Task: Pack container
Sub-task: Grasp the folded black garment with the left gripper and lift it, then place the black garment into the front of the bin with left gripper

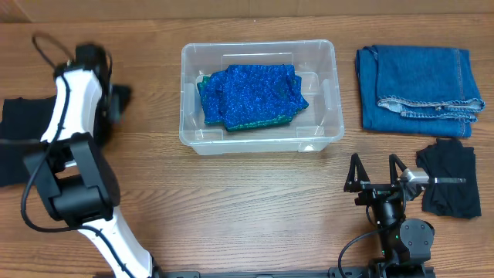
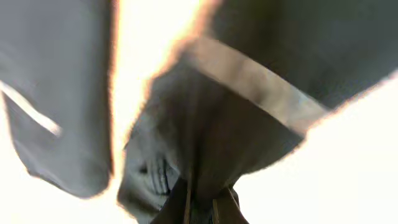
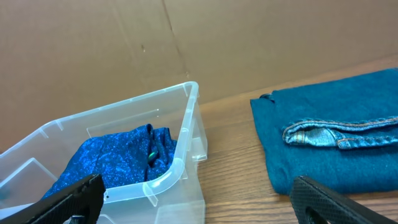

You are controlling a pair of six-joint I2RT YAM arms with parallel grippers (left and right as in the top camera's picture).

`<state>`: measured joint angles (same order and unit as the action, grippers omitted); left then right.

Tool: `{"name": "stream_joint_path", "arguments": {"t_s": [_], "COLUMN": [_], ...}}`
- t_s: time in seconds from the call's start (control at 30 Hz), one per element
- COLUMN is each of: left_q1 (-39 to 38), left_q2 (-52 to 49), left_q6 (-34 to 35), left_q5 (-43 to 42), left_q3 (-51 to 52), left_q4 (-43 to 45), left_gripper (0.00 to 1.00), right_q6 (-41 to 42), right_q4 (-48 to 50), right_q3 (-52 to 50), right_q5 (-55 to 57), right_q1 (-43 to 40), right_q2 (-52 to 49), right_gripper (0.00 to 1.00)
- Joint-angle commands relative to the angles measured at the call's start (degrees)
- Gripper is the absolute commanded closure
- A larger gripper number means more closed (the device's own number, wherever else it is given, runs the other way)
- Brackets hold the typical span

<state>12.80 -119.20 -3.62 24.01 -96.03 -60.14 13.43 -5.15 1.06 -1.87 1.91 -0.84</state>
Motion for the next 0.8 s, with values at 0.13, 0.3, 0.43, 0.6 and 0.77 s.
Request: {"name": "stream_joint_path", "arguments": {"t_s": [0.13,0.3,0.43,0.6,0.77], "left_q1": [-8.17,-14.99,-23.02,-33.29,-39.08], "left_q2": [0.39,0.39,0.39,0.39,0.37], "left_q6": [-10.25,-13.03,-16.76,-22.38,-22.73], "left_q5": [-4.72,-7.23,-15.41,-18.86,-21.18], "left_q3": [-30.08,-39.50,-41.64,-41.62,-40.68], "left_q4": [-9.62,-10.58,-11.21,-16.74,-22.69], "left_gripper": [0.96,0.96,0.96,0.96,0.96], "right_q6": [-0.39,-0.39,-0.39,-0.39,-0.39], "right_q4": [0.39,0.39,0.39,0.39,0.39], "right_q3": [-0.59,-0.59,-0.59,-0.59,-0.59], "right_q5": [0.70,0.70,0.70,0.70,0.70], "right_q1": [-0.17,-0.17,-0.17,-0.17,-0.17], "right_q2": [0.57,0.57,0.57,0.57,0.57], "right_gripper": [0.00,0.00,0.00,0.00,0.00]}}
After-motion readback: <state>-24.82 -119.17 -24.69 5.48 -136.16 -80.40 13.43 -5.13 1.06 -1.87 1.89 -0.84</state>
